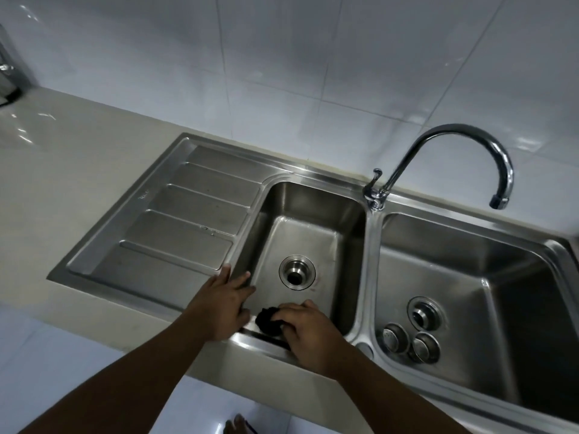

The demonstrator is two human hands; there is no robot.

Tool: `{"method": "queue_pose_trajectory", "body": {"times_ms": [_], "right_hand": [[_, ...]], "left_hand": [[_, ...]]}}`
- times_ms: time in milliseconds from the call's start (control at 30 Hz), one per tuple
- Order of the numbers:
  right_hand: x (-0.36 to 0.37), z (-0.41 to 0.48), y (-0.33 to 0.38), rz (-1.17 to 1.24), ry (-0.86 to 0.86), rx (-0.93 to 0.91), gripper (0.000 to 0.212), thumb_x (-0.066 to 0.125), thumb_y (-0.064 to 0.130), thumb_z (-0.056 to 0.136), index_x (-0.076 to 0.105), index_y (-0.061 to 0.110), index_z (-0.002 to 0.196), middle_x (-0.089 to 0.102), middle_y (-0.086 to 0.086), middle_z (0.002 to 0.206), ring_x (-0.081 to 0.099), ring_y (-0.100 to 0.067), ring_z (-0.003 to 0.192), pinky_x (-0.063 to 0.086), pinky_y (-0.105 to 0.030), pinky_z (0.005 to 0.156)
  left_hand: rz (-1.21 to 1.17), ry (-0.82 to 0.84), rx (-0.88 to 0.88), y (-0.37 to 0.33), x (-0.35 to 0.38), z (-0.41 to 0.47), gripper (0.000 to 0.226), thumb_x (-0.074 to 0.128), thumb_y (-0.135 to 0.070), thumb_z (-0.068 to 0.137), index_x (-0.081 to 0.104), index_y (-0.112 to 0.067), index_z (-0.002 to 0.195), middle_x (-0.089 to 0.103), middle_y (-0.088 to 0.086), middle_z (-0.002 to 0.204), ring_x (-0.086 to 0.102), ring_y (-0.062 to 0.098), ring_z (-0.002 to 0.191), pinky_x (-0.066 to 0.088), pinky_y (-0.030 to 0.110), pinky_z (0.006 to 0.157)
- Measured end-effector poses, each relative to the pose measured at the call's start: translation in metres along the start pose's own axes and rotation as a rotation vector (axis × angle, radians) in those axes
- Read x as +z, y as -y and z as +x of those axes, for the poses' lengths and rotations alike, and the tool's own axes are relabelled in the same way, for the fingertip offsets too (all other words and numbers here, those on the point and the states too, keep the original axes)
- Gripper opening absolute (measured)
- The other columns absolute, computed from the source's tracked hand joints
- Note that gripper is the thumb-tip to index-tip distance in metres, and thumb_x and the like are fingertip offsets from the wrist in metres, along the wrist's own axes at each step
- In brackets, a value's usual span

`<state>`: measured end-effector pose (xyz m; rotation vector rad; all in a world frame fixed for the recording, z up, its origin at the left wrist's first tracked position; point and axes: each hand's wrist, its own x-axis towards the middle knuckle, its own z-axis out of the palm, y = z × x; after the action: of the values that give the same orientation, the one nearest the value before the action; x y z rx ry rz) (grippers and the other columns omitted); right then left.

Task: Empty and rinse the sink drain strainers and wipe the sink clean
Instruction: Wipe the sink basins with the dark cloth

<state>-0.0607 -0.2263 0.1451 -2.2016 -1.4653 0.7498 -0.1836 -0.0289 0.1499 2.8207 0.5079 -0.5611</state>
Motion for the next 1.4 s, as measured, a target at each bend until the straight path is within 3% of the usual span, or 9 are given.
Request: {"method": "queue_pose_trajectory", "body": {"times_ms": [100,300,433,533,667,967,1233,1333,1400], "right_hand": [[-0.009,-0.017,-0.015,-0.026,0.007,0.058,0.037,0.047,0.019,0.094,0.066,0.028,0.124,0.066,0.008,0.128,0.055,-0.024,0.104,0.043,-0.038,0.096],[-0.032,-0.053,-0.035,-0.197,0.053,0.088,0.039,0.042,0.029,0.093,0.066,0.031,0.124,0.064,0.004,0.125,0.055,-0.026,0.110,0.045,-0.039,0.097],[-0.046,-0.081,-0.052,-0.269,0.044,0.130,0.040,0.042,0.033,0.093,0.064,0.034,0.125,0.060,0.006,0.127,0.052,-0.024,0.115,0.042,-0.035,0.101],[-0.048,-0.097,-0.061,-0.297,-0.032,0.213,0.042,0.041,0.037,0.091,0.060,0.039,0.128,0.054,0.013,0.132,0.046,-0.022,0.120,0.038,-0.032,0.103],[-0.040,-0.102,-0.067,-0.259,-0.051,0.172,0.049,0.034,0.039,0.084,0.062,0.041,0.124,0.054,0.015,0.128,0.047,-0.024,0.116,0.041,-0.039,0.101],[-0.072,-0.042,-0.121,-0.118,-0.221,0.297,0.035,0.051,0.024,0.098,0.067,0.033,0.128,0.049,0.005,0.135,0.046,-0.023,0.116,0.043,-0.029,0.102],[-0.092,-0.012,-0.137,-0.060,-0.188,0.415,0.046,0.050,0.009,0.097,0.062,0.029,0.137,0.043,0.002,0.139,0.045,-0.028,0.120,0.038,-0.027,0.107],[-0.093,-0.016,-0.129,-0.006,-0.193,0.455,0.042,0.051,0.010,0.098,0.063,0.026,0.135,0.045,0.001,0.137,0.050,-0.027,0.122,0.039,-0.025,0.108],[-0.095,-0.021,-0.121,0.041,-0.181,0.468,0.036,0.055,0.016,0.098,0.066,0.021,0.132,0.049,0.000,0.131,0.054,-0.024,0.120,0.040,-0.016,0.102]], "left_hand": [[0.040,0.036,-0.043,-0.023,0.001,0.009,0.061,0.038,-0.052,0.095,0.034,-0.031,0.153,0.015,-0.002,0.166,0.003,0.039,0.152,0.012,0.050,0.123],[0.016,0.110,-0.031,-0.073,0.004,0.019,0.051,0.041,-0.047,0.096,0.049,-0.030,0.143,0.033,-0.003,0.158,0.023,0.026,0.148,0.019,0.051,0.119],[-0.094,0.175,-0.005,-0.102,-0.001,0.018,0.045,0.044,-0.047,0.096,0.058,-0.029,0.135,0.052,-0.001,0.143,0.048,0.020,0.131,0.033,0.039,0.113],[-0.151,0.197,0.023,-0.120,0.000,0.015,0.038,0.046,-0.049,0.096,0.067,-0.024,0.115,0.064,0.002,0.123,0.060,0.022,0.112,0.048,0.030,0.093],[-0.164,0.180,0.030,-0.133,0.002,0.018,0.038,0.049,-0.053,0.094,0.068,-0.023,0.110,0.068,-0.001,0.114,0.063,0.020,0.105,0.049,0.029,0.087],[-0.267,0.090,0.028,-0.137,0.014,0.030,0.036,0.056,-0.055,0.089,0.071,-0.027,0.107,0.073,-0.007,0.107,0.065,0.010,0.102,0.048,0.020,0.085],[-0.327,0.052,0.024,-0.138,0.013,0.026,0.036,0.058,-0.054,0.089,0.072,-0.030,0.112,0.071,-0.010,0.112,0.064,0.005,0.107,0.046,0.019,0.094],[-0.329,0.082,0.017,-0.138,0.011,0.028,0.038,0.059,-0.054,0.089,0.071,-0.031,0.117,0.070,-0.012,0.117,0.062,0.005,0.111,0.046,0.020,0.097],[-0.332,0.116,0.018,-0.138,0.009,0.030,0.039,0.060,-0.054,0.088,0.071,-0.031,0.117,0.069,-0.011,0.118,0.062,0.006,0.111,0.046,0.021,0.097]]}}
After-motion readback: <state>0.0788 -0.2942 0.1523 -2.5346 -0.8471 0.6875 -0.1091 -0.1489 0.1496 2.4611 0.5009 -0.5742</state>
